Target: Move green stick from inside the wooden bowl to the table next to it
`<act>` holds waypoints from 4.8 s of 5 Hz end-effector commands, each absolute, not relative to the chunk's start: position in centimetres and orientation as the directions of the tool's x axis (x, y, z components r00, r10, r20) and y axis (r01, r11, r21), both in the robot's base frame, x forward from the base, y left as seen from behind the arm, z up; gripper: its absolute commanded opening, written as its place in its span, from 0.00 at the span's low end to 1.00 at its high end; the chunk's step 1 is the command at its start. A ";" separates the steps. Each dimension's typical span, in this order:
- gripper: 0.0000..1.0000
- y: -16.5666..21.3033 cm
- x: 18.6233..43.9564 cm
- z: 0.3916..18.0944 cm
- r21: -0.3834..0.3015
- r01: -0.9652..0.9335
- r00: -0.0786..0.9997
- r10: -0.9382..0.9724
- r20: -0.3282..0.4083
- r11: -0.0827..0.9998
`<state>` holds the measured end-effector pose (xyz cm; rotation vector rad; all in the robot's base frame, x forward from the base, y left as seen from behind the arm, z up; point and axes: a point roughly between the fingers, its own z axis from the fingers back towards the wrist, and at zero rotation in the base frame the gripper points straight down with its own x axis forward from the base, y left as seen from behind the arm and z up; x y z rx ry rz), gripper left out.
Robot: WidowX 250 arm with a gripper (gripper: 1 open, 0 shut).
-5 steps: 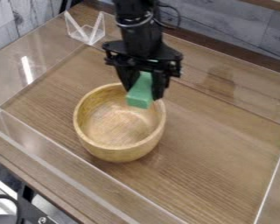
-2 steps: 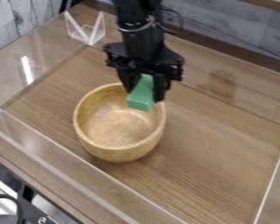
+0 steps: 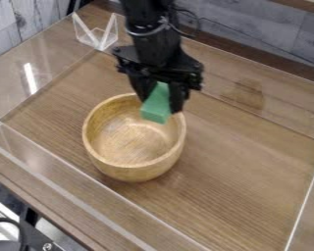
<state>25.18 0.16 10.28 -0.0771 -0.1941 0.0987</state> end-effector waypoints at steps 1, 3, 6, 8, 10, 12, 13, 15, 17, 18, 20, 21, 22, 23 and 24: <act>0.00 -0.3 25.6 10.9 -0.083 -0.080 0.968 0.097 0.231 0.993; 0.00 1.0 25.6 11.4 -0.077 -0.102 0.961 0.118 0.251 0.992; 0.00 0.3 25.6 11.3 -0.068 -0.095 0.956 0.111 0.273 0.993; 0.00 2.1 25.1 11.0 -0.051 -0.107 0.954 0.117 0.277 0.993; 0.00 8.9 23.7 10.4 -0.009 -0.121 0.951 0.119 0.285 0.993; 0.00 13.0 23.1 9.5 0.017 -0.116 0.952 0.107 0.288 0.993; 0.00 13.0 23.5 9.0 0.020 -0.132 0.950 0.121 0.287 0.991; 0.00 13.2 24.2 8.1 0.029 -0.153 0.948 0.138 0.286 0.988; 0.00 13.4 24.6 7.6 0.038 -0.165 0.949 0.148 0.277 0.986; 0.00 13.5 24.7 7.4 0.043 -0.170 0.950 0.152 0.273 0.984; 0.00 13.7 24.9 7.0 0.051 -0.179 0.952 0.159 0.263 0.983; 0.00 13.7 24.9 6.9 0.054 -0.182 0.952 0.162 0.259 0.982; 0.00 13.7 25.0 6.9 0.056 -0.185 0.953 0.164 0.256 0.981; 0.00 13.8 25.0 6.7 0.059 -0.189 0.953 0.169 0.251 0.980; 0.00 13.8 25.0 6.7 0.061 -0.192 0.954 0.171 0.248 0.979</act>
